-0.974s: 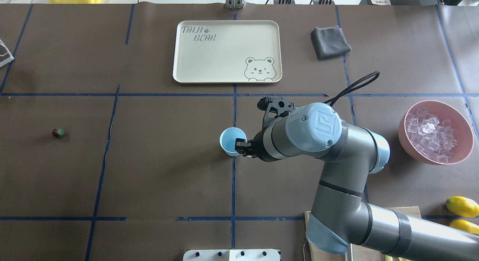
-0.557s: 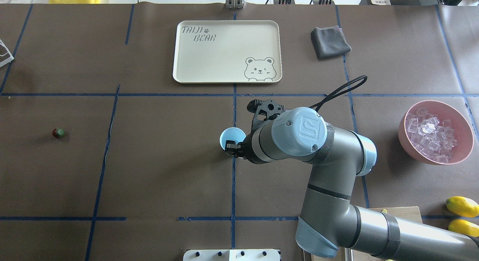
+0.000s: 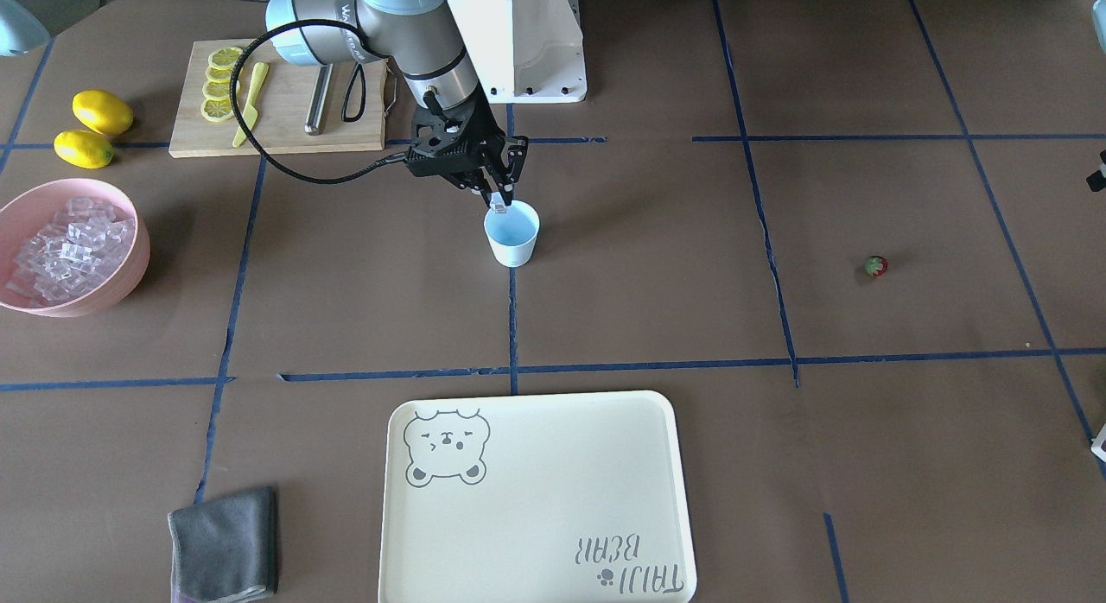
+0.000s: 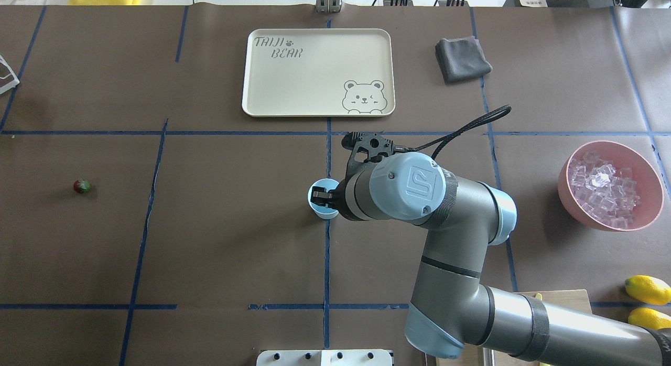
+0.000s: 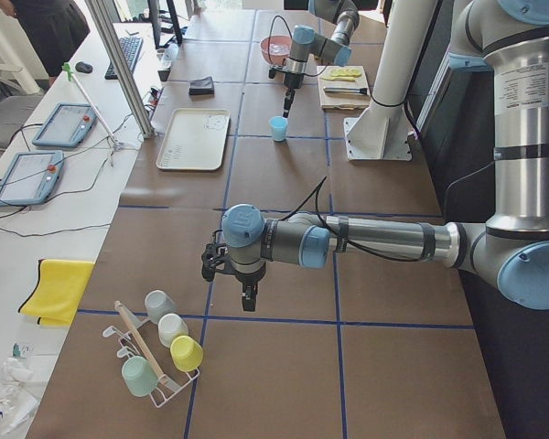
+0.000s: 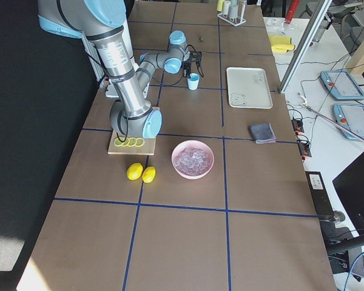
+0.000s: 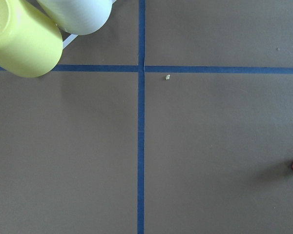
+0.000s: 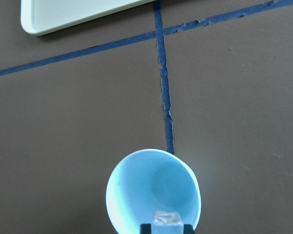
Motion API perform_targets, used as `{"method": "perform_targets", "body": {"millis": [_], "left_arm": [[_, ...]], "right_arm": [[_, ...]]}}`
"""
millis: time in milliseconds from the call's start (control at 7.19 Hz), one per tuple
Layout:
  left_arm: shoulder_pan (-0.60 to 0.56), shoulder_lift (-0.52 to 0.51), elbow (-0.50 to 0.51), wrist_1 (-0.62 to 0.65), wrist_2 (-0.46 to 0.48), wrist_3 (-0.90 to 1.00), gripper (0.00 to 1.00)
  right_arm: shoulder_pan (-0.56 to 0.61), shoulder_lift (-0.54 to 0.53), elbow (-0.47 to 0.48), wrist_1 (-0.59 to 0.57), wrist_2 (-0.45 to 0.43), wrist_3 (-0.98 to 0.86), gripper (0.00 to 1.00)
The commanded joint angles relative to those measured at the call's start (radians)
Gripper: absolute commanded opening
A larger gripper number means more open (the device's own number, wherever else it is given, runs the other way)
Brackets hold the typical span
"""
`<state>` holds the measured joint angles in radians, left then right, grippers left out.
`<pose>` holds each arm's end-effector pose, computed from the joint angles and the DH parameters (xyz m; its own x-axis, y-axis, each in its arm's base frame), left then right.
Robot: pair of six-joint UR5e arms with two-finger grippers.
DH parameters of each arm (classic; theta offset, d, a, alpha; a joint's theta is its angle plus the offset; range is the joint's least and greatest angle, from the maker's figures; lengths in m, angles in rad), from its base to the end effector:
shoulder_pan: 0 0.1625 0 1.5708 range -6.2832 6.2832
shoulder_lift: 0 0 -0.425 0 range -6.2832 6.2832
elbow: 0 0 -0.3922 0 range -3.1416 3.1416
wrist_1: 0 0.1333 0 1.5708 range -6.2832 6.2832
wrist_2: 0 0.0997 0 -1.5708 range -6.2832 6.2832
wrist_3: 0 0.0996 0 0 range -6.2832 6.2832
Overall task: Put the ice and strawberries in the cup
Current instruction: 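Open the right gripper to drop the ice cube into the cup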
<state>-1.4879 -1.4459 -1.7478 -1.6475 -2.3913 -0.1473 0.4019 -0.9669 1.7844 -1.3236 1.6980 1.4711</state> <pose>-0.0233 -0.4498 0.6183 0.6765 0.0034 -0.7364 0.0174 0.9996 0.0206 -0.5458 -0.3631 0.1869 0.4724 0.0935 0.8764 -0.2401 0.9704 0.0259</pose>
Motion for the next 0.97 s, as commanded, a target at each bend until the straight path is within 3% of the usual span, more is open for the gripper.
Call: {"method": "perform_targets", "body": {"millis": [0,835], "left_arm": [[0.001,0.004,-0.01,0.001,0.0,0.0,1.0],[0.0,0.018,-0.021,0.002,0.001,0.0,1.0]], "right_arm": [[0.0,0.005,-0.005,0.001,-0.017,-0.002,0.28],[0.0,0.011,-0.01,0.0,-0.017,0.0,0.59]]}}
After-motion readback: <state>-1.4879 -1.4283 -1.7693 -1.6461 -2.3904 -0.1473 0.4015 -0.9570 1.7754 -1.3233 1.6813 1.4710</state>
